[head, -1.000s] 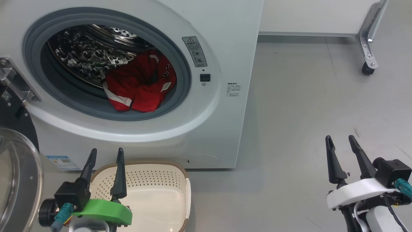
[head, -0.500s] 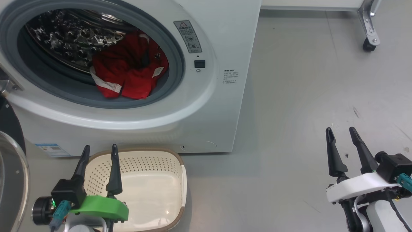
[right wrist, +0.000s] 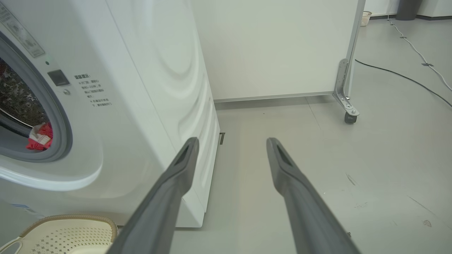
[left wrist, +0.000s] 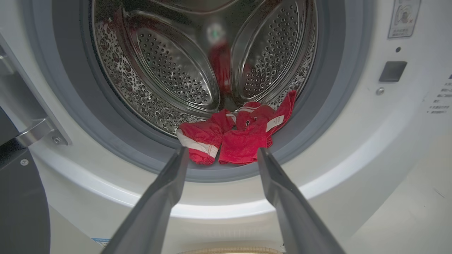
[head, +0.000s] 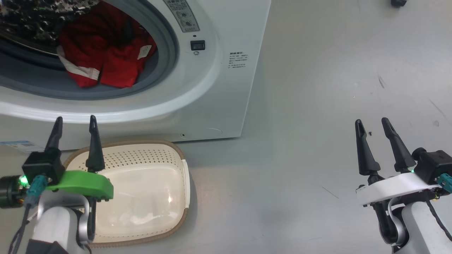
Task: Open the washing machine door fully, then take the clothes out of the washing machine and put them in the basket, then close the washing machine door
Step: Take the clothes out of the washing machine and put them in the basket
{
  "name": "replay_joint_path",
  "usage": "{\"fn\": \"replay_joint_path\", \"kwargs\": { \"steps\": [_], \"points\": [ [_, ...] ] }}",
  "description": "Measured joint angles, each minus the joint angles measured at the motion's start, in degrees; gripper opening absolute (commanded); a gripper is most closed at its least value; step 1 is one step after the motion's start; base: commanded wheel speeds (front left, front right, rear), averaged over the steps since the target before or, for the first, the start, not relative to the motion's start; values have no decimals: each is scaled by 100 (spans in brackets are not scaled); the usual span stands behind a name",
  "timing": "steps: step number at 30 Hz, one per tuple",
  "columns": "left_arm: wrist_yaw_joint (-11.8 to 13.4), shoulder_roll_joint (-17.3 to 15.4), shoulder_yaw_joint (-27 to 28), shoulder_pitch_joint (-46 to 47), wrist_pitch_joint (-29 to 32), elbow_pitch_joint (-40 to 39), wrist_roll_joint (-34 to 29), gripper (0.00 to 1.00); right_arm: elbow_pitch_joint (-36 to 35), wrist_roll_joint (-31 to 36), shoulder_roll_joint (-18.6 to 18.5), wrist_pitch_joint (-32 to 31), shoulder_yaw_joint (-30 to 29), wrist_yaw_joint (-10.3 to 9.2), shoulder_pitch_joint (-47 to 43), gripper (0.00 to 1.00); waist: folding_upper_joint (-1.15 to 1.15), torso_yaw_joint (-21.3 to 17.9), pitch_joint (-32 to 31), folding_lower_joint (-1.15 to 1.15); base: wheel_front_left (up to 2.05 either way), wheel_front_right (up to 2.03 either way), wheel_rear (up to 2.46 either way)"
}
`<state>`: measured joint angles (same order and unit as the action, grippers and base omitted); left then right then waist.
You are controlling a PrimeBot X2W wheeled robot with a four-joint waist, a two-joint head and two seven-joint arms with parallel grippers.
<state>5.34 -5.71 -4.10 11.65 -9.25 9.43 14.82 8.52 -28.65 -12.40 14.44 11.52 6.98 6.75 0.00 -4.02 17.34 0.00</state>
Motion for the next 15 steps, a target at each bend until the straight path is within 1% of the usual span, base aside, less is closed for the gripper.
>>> {"fn": "replay_joint_path", "kwargs": {
  "steps": [5,9,12,13,15],
  "points": [
    [18,-237,105,496,322,63,-152,100,-53,-12,-5,0,40,0,174,100,0,-192,321,0,0,0,0],
    [62,-341,325,926,645,236,-176,100,-56,-21,2,0,98,1,311,100,0,-369,560,0,0,0,0],
    [76,-544,452,1242,894,405,-227,100,-57,-57,25,0,133,1,418,100,0,-522,719,0,0,0,0],
    [85,-632,561,1484,1050,522,-230,100,-54,-59,45,0,146,1,482,100,0,-627,817,0,0,0,0],
    [90,-700,657,1695,1188,656,-232,100,-48,-67,80,0,153,1,533,100,0,-733,906,0,0,0,0]
  ]
}}
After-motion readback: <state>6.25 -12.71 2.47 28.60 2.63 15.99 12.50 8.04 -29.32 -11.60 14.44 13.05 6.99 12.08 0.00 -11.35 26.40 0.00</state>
